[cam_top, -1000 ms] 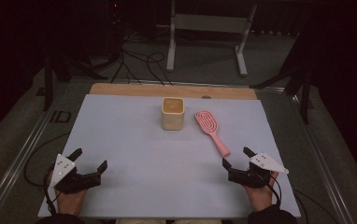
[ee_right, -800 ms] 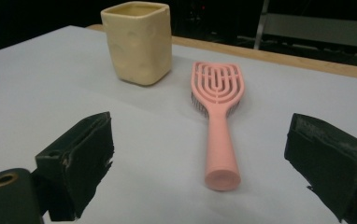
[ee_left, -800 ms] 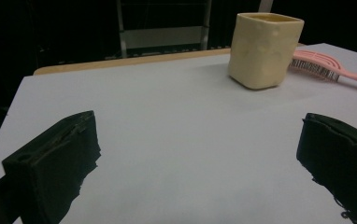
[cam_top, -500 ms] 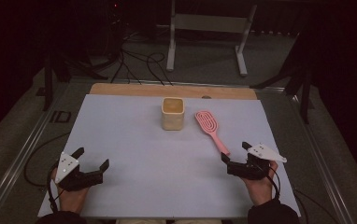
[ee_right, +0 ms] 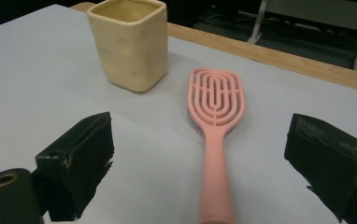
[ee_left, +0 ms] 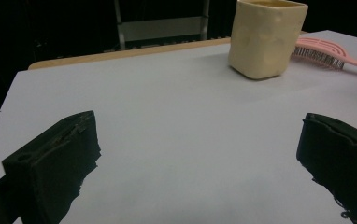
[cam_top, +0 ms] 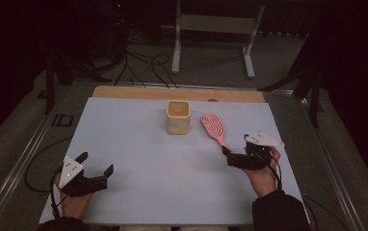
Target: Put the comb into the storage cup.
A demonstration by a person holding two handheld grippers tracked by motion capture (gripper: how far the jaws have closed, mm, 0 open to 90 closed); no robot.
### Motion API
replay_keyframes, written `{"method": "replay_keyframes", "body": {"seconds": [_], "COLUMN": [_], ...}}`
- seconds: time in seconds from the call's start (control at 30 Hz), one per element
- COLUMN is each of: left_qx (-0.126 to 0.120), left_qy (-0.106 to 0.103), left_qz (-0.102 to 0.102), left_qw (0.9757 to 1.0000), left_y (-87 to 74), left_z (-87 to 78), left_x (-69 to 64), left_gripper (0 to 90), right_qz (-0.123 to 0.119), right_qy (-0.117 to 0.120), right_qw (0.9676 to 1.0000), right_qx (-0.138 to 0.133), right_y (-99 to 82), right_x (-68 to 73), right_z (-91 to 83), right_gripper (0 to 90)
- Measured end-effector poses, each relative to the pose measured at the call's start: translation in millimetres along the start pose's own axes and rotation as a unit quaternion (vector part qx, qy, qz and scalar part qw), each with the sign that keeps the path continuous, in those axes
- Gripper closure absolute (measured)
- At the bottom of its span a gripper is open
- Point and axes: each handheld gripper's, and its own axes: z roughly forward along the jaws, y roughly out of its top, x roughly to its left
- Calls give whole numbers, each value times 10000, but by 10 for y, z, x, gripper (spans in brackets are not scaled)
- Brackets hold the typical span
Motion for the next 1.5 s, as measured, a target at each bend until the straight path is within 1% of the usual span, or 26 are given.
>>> {"method": "replay_keyframes", "body": {"seconds": [0.03,0.1,0.17,0.33,0.43,0.6,0.73,0.77,0.8,0.83,0.87,1.0,1.03,1.07,1.1,1.17,1.4,1.43,1.5], "left_qx": [0,-4,-1,7,7,3,7,7,14,14,18,28,28,28,38,45,49,55,61], "left_qy": [2,-1,0,11,11,2,0,0,-3,-3,-11,-19,-19,-19,-26,-35,-45,-48,-53], "left_qz": [-2,-10,-11,-25,-23,-32,-24,-24,-12,-12,-15,-16,-16,-16,-17,-8,-11,-7,-5], "left_qw": [10000,10000,10000,10000,10000,10000,10000,10000,10000,10000,10000,10000,10000,10000,10000,10000,10000,10000,10000], "left_y": [-1,-3,-3,-6,-6,-8,-7,-7,-8,-8,-9,-11,-11,-11,-12,-12,-15,-15,-15], "left_z": [-1,-4,-4,-8,-9,-10,-9,-9,-7,-7,-6,-5,-5,-5,-2,0,3,3,3], "left_x": [0,-1,-1,3,3,9,3,3,1,1,0,1,1,1,-1,0,-1,0,0], "left_gripper": [0,0,0,0,0,0,0,0,0,0,0,1,0,0,0,0,0,0,0], "right_qz": [0,-36,-52,-151,-145,31,-16,-16,-55,-55,-39,-20,-20,-40,-7,-1,-5,-26,16], "right_qy": [0,-59,-65,-129,-165,-162,-191,-191,-199,-199,-198,-203,-203,-209,-197,-193,-127,-105,-74], "right_qw": [10000,9999,9999,9991,9985,9979,9971,9971,9967,9967,9956,9930,9930,9922,9905,9885,9820,9811,9788], "right_qx": [0,92,117,370,503,632,736,736,781,781,917,1165,1165,1228,1364,1499,1884,1930,2048], "right_y": [0,80,106,255,315,394,453,453,470,470,457,405,405,394,372,349,261,253,233], "right_x": [0,-20,-25,-45,-62,-132,-159,-159,-172,-172,-194,-231,-231,-242,-257,-270,-300,-303,-305], "right_z": [0,50,68,198,274,393,482,482,538,538,618,760,760,793,861,918,1109,1131,1173], "right_gripper": [80,80,80,80,81,81,82,82,82,82,83,83,83,83,83,83,88,101,112]}}
